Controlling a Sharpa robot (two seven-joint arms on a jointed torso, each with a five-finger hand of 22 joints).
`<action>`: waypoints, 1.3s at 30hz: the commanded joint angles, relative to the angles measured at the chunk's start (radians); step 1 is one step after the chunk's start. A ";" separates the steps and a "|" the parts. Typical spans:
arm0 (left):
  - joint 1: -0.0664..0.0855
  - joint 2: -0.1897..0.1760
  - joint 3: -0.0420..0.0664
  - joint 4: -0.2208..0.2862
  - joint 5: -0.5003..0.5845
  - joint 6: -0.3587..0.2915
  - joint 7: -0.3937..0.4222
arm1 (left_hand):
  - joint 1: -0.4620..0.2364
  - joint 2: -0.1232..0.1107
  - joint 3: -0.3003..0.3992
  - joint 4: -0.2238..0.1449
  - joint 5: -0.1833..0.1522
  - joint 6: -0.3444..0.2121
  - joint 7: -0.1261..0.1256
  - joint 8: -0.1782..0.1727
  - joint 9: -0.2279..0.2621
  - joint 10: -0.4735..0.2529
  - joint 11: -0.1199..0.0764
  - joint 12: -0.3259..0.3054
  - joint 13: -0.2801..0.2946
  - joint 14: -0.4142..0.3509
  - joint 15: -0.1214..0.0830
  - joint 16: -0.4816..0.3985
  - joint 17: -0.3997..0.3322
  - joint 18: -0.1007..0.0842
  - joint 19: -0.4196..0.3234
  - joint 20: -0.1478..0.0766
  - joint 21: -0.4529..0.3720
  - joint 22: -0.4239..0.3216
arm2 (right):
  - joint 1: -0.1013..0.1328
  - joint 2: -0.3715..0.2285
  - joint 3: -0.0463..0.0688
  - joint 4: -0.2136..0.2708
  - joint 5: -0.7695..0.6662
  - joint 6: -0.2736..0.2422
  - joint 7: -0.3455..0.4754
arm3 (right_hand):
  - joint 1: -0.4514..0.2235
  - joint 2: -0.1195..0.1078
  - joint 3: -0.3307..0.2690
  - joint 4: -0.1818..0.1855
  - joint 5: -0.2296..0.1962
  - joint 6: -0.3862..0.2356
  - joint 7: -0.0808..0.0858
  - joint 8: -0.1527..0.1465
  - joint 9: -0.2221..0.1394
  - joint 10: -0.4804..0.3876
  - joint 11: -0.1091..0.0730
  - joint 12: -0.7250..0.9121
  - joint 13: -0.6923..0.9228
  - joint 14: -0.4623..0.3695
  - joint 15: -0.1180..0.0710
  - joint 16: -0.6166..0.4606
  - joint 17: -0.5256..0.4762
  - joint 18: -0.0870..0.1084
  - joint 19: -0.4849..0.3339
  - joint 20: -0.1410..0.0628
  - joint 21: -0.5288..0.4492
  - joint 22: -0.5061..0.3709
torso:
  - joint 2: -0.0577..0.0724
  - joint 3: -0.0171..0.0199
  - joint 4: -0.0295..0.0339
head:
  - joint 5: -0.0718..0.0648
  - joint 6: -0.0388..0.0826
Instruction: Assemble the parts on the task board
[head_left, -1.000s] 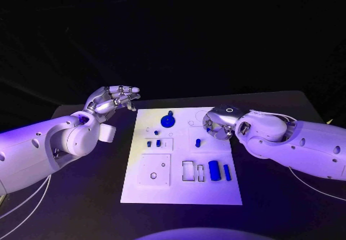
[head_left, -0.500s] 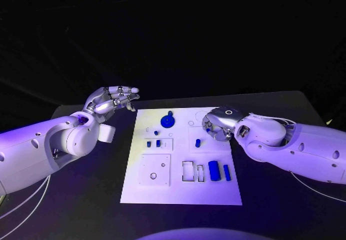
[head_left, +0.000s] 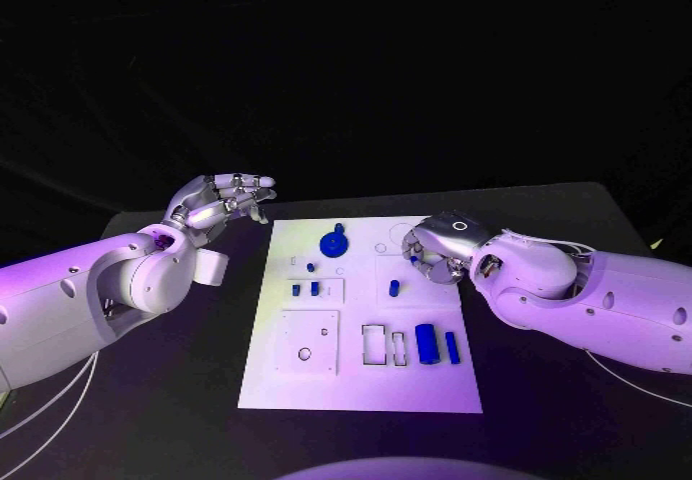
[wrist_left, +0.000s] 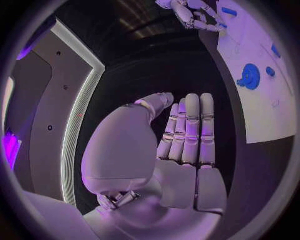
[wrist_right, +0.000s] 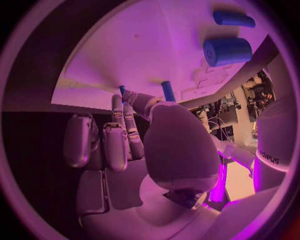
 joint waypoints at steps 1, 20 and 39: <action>0.000 0.002 0.001 -0.002 0.002 0.015 0.001 | 0.005 0.001 0.001 -0.007 0.006 -0.006 0.003 -0.006 -0.001 -0.004 0.001 0.003 0.001 -0.005 0.001 -0.005 -0.001 0.013 -0.004 0.002 -0.005 -0.001 | 0.002 -0.002 0.002 0.013 -0.009 -0.049 0.012 | -0.004 0.005 -0.002 -0.007 0.002 0.008 -0.003 0.007 0.003 0.028 -0.025 0.002 0.000 0.042 -0.004 0.005 0.001 -0.011 0.009 -0.002 0.005 0.051 | 0.000 0.0008 -0.0005 | 0.000 0.000; 0.000 0.007 0.001 -0.011 0.002 0.021 -0.007 | 0.004 0.000 -0.001 -0.008 0.006 -0.008 0.005 -0.008 -0.002 -0.007 0.002 0.002 0.001 -0.006 0.002 -0.006 -0.001 0.013 -0.005 0.002 -0.005 -0.002 | 0.016 -0.001 0.009 0.138 0.098 -0.137 0.050 | -0.010 0.006 -0.003 -0.005 0.002 0.009 -0.004 0.008 0.003 0.030 -0.026 -0.001 0.000 0.043 -0.005 0.006 0.001 -0.010 0.007 -0.002 0.003 0.049 | 0.000 0.0005 -0.0004 | 0.015 -0.006; 0.001 0.030 0.001 -0.013 0.002 0.024 -0.014 | 0.004 0.000 -0.002 -0.009 0.006 -0.009 0.005 -0.008 -0.002 -0.008 0.003 0.002 0.001 -0.006 0.003 -0.007 -0.002 0.013 -0.005 0.002 -0.006 -0.002 | -0.064 0.150 0.003 0.135 0.157 -0.133 0.096 | -0.012 0.008 -0.002 -0.005 0.006 0.006 -0.003 0.007 0.003 0.029 -0.025 -0.004 0.000 0.043 -0.005 0.005 -0.001 -0.009 0.005 -0.002 -0.003 0.046 | 0.002 -0.0019 -0.0002 | 0.081 -0.025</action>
